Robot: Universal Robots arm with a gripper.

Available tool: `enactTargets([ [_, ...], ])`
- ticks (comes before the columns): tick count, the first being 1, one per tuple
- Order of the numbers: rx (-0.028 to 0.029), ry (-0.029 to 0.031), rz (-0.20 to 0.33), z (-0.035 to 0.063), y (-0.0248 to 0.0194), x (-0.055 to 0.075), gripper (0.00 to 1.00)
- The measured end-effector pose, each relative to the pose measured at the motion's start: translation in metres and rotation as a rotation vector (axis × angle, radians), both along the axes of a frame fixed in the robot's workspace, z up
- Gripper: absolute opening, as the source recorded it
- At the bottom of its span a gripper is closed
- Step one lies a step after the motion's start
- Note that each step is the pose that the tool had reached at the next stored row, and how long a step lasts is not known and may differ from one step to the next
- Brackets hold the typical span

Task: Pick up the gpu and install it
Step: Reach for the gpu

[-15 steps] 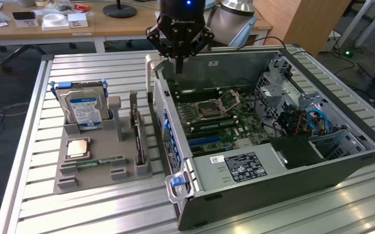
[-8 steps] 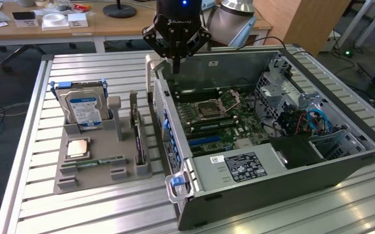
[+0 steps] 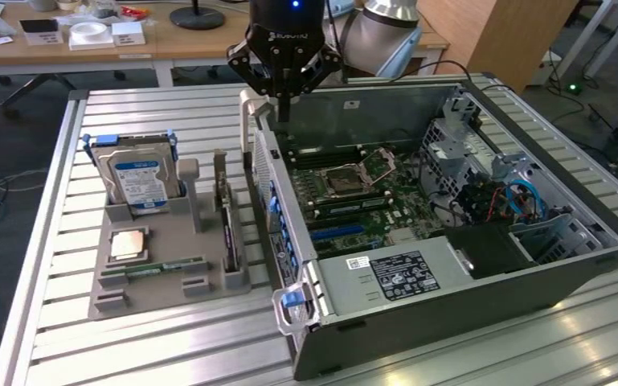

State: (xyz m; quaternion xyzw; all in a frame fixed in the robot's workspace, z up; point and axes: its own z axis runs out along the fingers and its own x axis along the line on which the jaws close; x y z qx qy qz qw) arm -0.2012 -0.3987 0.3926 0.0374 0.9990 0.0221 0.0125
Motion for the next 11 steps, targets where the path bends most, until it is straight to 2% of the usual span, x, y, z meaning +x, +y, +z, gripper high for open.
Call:
enactTargets([
  [11, -0.0001, 0.0001, 0.0, -0.0001, 0.0001, -0.0105, 0.11],
])
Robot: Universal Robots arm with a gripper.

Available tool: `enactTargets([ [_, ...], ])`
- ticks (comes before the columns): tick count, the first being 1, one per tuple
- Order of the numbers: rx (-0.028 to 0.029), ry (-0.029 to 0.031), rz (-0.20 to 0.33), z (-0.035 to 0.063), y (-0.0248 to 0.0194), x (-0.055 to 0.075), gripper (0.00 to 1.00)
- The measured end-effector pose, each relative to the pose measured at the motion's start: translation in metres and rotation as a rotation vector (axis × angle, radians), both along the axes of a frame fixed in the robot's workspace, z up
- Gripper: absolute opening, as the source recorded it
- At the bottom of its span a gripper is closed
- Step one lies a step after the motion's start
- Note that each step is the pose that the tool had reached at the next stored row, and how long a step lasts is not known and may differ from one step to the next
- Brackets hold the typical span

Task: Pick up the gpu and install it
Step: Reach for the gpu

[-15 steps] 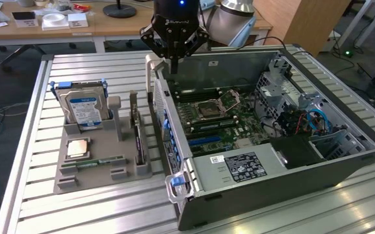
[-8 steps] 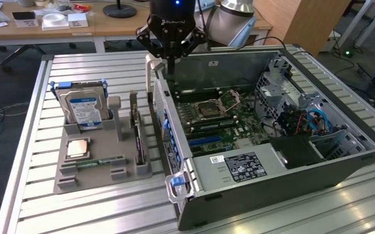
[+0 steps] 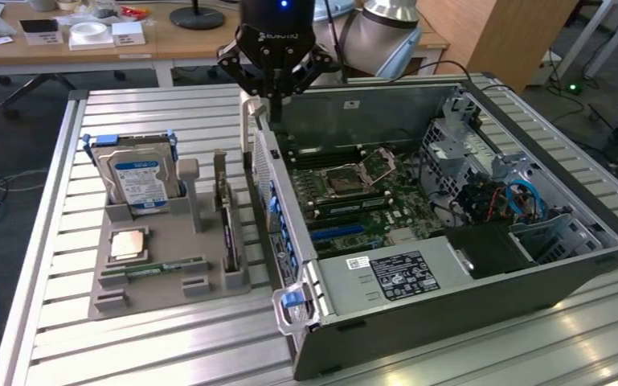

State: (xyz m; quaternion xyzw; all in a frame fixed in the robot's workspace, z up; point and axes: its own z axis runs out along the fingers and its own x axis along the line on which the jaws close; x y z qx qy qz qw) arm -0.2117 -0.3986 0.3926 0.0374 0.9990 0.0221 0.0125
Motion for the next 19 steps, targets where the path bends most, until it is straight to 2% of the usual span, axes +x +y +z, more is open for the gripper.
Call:
enactTargets([
  [19, 0.0001, -0.0001, 0.0, -0.0002, 0.0005, -0.026, 0.11],
])
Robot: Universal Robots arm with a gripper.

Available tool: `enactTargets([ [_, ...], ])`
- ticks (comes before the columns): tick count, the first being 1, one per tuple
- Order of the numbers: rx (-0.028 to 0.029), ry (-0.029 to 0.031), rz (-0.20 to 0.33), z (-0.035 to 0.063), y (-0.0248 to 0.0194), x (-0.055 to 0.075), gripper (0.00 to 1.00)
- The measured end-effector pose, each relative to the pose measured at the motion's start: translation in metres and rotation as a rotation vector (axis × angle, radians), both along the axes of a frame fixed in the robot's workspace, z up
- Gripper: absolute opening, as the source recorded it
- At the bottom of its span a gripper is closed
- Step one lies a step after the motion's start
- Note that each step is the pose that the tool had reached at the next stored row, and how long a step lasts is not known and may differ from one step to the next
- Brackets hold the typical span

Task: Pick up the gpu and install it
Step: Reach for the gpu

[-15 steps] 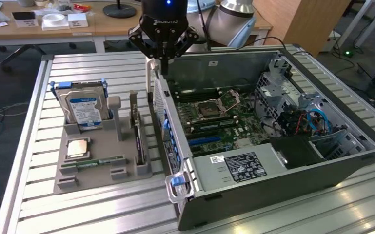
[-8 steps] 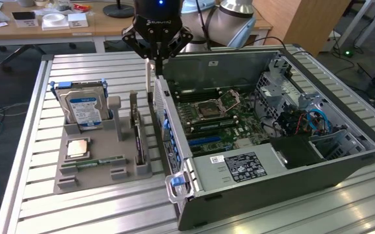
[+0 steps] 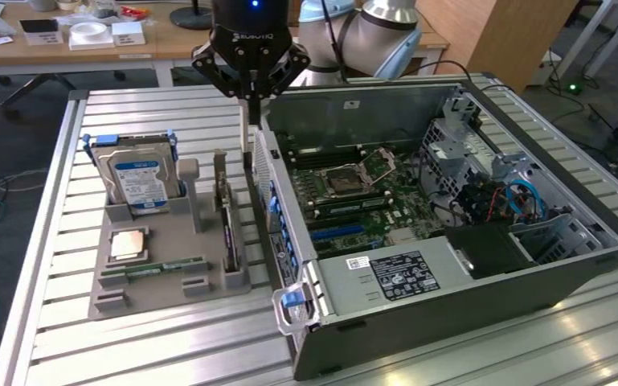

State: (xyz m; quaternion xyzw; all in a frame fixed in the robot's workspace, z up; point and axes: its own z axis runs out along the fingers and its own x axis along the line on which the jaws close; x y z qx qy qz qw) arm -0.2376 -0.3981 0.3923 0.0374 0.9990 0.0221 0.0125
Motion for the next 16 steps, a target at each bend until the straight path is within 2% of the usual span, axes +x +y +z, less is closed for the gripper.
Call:
enactTargets([
  [16, 0.0, 0.0, 0.0, 0.0, 0.0001, -0.012, 0.11],
])
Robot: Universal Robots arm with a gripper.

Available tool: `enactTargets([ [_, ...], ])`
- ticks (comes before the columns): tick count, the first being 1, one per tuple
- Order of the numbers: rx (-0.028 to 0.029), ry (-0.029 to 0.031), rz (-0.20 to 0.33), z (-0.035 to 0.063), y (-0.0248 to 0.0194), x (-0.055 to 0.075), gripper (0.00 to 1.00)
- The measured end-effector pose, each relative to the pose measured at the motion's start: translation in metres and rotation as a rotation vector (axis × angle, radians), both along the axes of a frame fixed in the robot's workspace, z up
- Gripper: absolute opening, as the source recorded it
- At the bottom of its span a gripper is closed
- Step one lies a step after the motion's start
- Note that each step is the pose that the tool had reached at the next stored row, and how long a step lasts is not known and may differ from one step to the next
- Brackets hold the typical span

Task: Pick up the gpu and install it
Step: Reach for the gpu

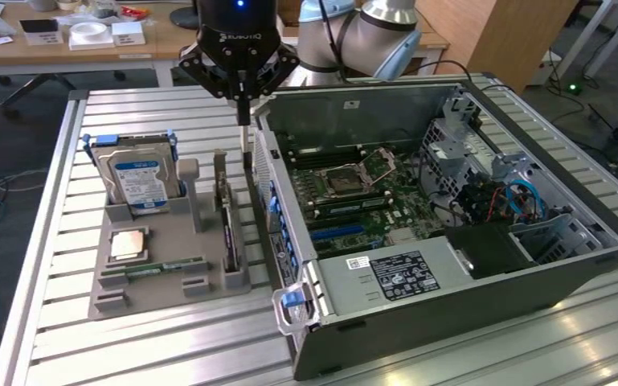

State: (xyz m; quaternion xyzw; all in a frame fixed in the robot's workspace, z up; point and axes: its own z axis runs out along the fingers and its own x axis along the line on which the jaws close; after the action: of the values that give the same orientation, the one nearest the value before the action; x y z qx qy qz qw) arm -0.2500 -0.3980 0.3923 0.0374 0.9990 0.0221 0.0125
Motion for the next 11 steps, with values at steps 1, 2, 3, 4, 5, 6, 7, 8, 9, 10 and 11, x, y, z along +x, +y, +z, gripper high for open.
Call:
enactTargets([
  [1, 0.0, 0.0, 0.0, 0.0, 0.0, -0.0005, 0.11],
  [2, 0.0, 0.0, 0.0, 0.0, 0.0, -0.0011, 0.11],
  [3, 0.0, 0.0, 0.0, 0.0, 0.0, -0.0016, 0.11],
  [4, 0.0, 0.0, 0.0, 0.0, 0.0, -0.0022, 0.11],
  [5, 0.0, 0.0, 0.0, 0.0, 0.0, -0.0027, 0.11],
  [6, 0.0, 0.0, 0.0, 0.0, 0.0, -0.0033, 0.11],
  [7, 0.0, 0.0, 0.0, 0.0, 0.0, -0.0038, 0.11],
  [8, 0.0, 0.0, 0.0, 0.0, 0.0, -0.0043, 0.11],
  [9, 0.0, 0.0, 0.0, 0.0, 0.0, -0.0049, 0.11],
  [10, 0.0, 0.0, 0.0, 0.0, 0.0, -0.0056, 0.11],
  [11, 0.0, 0.0, 0.0, 0.0, 0.0, -0.0062, 0.11],
])
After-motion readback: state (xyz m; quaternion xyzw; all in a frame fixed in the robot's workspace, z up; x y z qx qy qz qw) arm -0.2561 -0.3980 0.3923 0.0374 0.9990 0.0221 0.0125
